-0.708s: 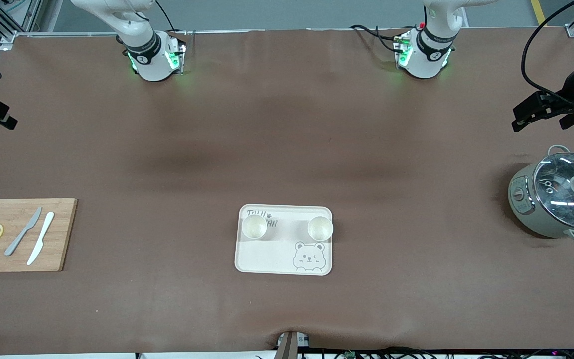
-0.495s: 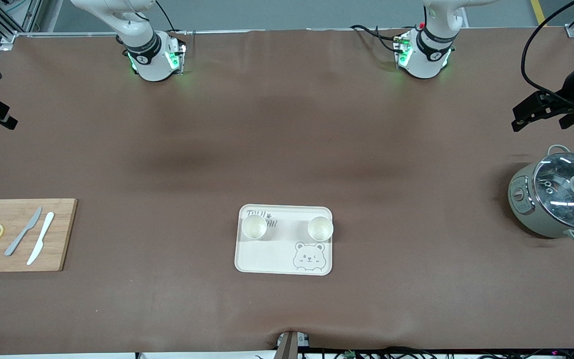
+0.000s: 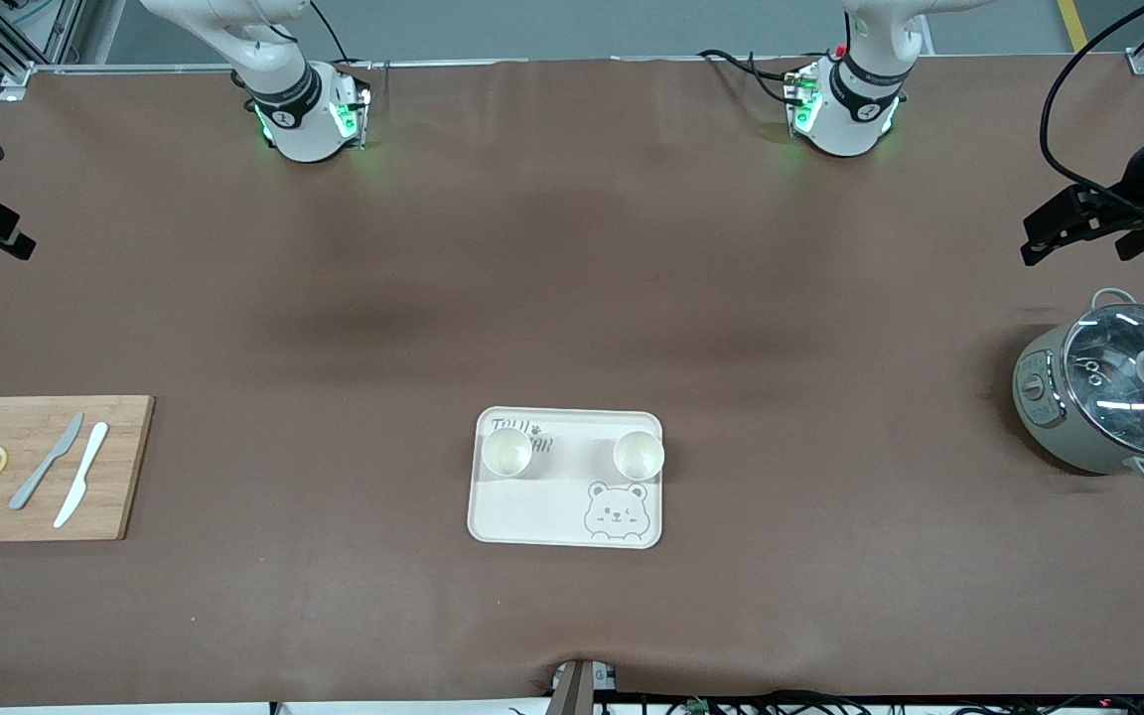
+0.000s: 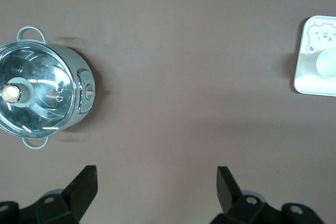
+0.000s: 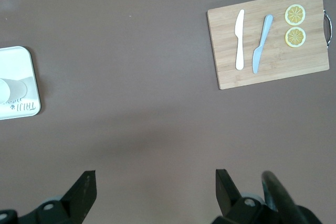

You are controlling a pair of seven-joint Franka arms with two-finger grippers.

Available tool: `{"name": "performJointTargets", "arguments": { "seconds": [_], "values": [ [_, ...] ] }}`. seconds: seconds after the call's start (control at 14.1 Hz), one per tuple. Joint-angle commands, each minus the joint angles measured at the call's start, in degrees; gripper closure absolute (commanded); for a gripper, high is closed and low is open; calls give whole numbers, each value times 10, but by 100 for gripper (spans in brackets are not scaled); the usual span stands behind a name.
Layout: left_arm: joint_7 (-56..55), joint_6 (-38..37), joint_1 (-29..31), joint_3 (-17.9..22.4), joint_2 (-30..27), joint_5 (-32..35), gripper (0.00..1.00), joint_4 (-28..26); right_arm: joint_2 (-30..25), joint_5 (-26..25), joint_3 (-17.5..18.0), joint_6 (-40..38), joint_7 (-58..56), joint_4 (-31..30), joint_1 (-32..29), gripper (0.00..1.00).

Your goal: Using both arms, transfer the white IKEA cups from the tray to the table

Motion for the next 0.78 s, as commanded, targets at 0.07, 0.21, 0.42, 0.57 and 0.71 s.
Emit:
{"name": "performJointTargets", "arguments": {
  "seconds": [0.07, 0.21, 0.42, 0.57, 0.71],
  "values": [
    [-1, -11, -6, -10, 34, -3, 0, 17, 18, 8, 5, -6, 4, 16, -13, 0],
    [-16, -3, -19, -18, 53, -4, 0, 13, 25, 2, 6, -1, 4, 16, -13, 0],
    [-45, 38, -36, -30, 79, -4, 0, -1, 29, 3, 6, 6, 3, 16, -9, 0],
    [-102, 95, -69, -31, 82, -4, 0, -41, 39, 8, 6, 23, 4, 14, -13, 0],
    [-170, 121, -109, -31, 101, 1, 0, -51, 57, 3, 6, 34, 4, 15, -15, 0]
  ]
}}
